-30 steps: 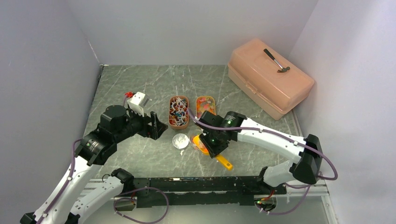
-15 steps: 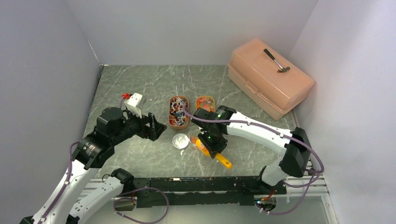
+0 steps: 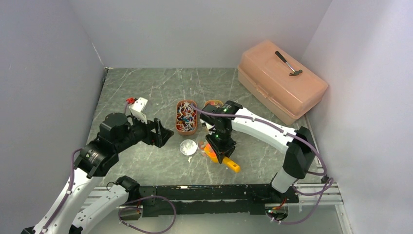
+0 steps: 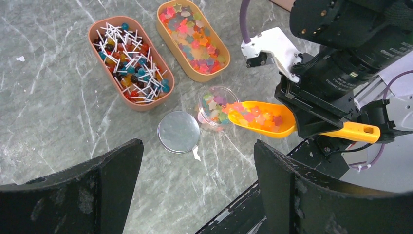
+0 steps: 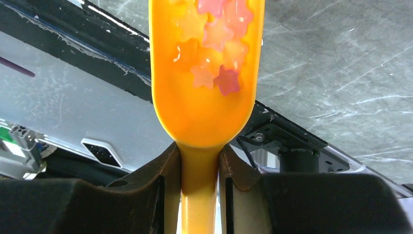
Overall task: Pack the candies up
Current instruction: Place the fake candies in the packing bottle.
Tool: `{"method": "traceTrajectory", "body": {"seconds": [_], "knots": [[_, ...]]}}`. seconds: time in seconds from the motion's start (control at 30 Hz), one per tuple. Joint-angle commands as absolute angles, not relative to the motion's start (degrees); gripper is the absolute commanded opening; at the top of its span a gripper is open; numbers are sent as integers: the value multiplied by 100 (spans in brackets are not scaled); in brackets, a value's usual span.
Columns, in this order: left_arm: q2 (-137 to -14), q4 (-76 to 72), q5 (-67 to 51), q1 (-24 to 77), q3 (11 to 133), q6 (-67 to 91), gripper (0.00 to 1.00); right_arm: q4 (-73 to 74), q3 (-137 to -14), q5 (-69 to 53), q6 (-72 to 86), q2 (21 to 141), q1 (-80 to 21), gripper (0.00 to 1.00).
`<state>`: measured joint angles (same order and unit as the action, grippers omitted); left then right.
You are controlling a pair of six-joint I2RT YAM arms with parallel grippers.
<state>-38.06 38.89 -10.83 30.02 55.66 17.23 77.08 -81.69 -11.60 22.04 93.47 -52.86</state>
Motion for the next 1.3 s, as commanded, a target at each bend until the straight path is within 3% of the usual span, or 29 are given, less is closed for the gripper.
{"method": "traceTrajectory", "body": {"seconds": [0.0,0.77,1.27], "knots": [[-3719,3856,-1180,2987,5632,1672,89,8062,-8429,-1583,2094,9424,-5137,0],[-3639,3895,-1140,2986,5643,1655,90,8003,-8439,-3499,2269,9508,-4142,0],[-3745,3905,-1138,2988,5642,1661,90,7813,-8234,-3095,2324,9326,-4033,0]]}}
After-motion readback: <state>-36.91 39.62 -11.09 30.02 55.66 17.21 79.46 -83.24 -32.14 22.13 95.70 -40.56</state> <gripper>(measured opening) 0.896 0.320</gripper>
